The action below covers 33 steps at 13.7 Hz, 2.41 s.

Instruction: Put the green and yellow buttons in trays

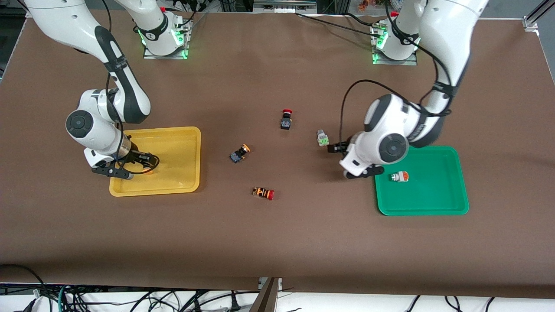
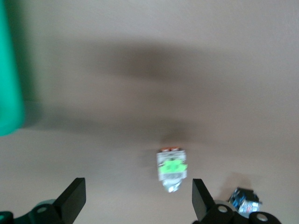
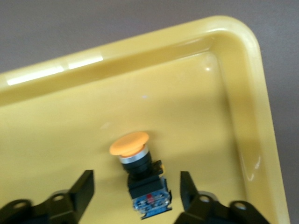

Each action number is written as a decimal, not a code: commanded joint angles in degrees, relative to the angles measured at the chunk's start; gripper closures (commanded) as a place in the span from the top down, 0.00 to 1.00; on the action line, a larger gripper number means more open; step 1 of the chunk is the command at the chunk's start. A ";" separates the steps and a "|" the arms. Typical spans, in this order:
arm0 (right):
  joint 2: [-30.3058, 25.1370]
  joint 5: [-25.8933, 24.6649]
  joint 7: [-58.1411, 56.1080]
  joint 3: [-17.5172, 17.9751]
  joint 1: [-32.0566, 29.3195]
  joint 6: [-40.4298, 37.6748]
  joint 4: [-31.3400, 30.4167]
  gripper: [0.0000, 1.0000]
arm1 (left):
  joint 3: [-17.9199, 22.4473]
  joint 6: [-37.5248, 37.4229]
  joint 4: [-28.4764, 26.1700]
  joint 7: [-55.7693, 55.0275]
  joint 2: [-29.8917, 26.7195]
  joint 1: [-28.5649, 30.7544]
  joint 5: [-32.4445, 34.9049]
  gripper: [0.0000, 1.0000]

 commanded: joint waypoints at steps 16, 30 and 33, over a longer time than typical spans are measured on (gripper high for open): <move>12.33 -11.49 78.67 9.40 20.63 -2.00 16.47 0.97 | 0.42 6.59 -9.19 -0.46 -2.44 -3.57 -0.08 0.04; 13.58 -13.34 67.21 6.51 21.42 1.89 16.21 0.00 | 1.03 -5.08 -0.65 41.62 -0.18 17.79 30.58 0.13; 9.63 -12.46 50.79 4.92 18.36 -5.13 16.29 0.00 | 1.03 4.57 -1.00 54.52 3.77 22.01 32.27 0.24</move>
